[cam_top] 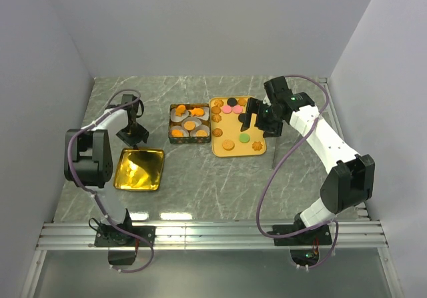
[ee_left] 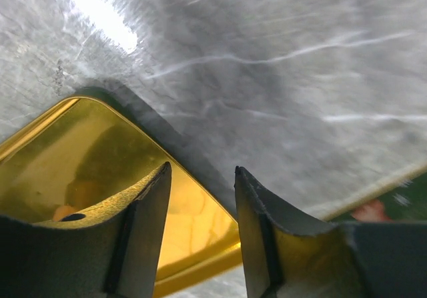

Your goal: Pack the cookies

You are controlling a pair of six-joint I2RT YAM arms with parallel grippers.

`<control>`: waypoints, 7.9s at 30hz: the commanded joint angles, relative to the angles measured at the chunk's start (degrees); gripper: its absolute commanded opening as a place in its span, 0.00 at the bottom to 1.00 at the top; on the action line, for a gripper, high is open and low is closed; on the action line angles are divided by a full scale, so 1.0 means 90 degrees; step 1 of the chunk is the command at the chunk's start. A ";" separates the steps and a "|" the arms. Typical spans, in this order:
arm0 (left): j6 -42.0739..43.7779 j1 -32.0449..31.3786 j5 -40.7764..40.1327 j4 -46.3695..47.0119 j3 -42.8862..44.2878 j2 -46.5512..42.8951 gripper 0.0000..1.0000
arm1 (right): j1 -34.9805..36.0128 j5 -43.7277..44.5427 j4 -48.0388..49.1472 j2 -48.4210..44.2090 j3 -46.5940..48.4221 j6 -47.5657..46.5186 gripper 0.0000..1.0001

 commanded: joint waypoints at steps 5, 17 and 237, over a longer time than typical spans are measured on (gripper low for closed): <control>-0.0177 0.0027 0.0037 -0.0150 -0.0011 0.0006 0.49 | 0.0027 0.0120 0.0024 -0.0073 0.0147 -0.0107 0.96; -0.0138 0.0027 -0.0188 -0.0307 -0.0118 0.0122 0.44 | 0.0027 0.0100 0.0044 0.0102 0.0176 -0.0165 0.96; 0.2538 0.0096 0.3884 0.2320 0.0018 -0.1323 0.99 | 0.0223 -0.3455 0.4721 0.2204 0.1721 0.2589 0.00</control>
